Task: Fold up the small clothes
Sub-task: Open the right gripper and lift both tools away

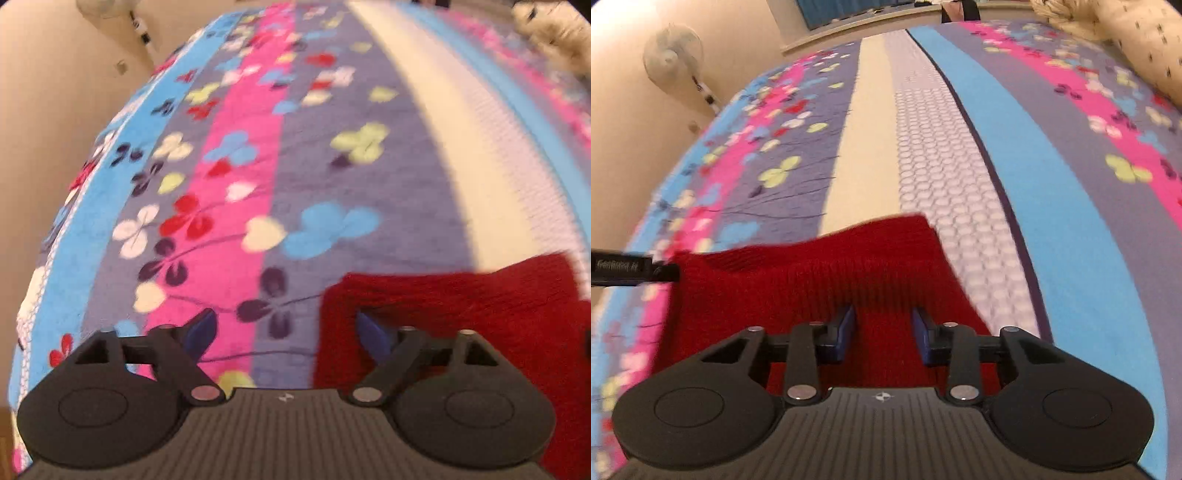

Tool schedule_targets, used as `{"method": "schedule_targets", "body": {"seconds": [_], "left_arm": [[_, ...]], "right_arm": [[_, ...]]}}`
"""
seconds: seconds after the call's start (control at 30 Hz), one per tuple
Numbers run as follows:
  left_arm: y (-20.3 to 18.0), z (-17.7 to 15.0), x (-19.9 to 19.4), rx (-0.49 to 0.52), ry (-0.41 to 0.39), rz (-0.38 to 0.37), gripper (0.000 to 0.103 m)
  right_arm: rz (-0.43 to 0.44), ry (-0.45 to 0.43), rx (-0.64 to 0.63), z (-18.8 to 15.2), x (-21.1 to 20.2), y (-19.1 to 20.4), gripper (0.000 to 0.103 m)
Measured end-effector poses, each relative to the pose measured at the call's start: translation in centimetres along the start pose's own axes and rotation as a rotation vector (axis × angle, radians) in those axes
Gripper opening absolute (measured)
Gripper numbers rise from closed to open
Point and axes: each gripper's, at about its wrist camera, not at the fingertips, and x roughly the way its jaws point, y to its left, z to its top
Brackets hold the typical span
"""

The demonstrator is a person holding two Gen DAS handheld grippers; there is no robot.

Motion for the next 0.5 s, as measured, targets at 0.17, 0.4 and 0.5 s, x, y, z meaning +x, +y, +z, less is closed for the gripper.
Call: {"method": "schedule_targets", "body": {"seconds": [0.17,0.4,0.5], "left_arm": [[3.3,-2.2,-2.2,-0.023,0.003,-0.051,0.095],[4.1,-13.4,-13.7,0.017,-0.051,-0.169,0.103],[3.3,-18.7,-18.0,0.028,-0.064,-0.205,0.103]], "right_arm": [[0.008,-0.003,0.086,0.8,-1.3,-0.7,0.04],[0.027,-0.119,0.049,-7.0,-14.1,0.8,0.095],[-0.011,-0.115,0.033,-11.7,-18.4,2.6,0.099]]}}
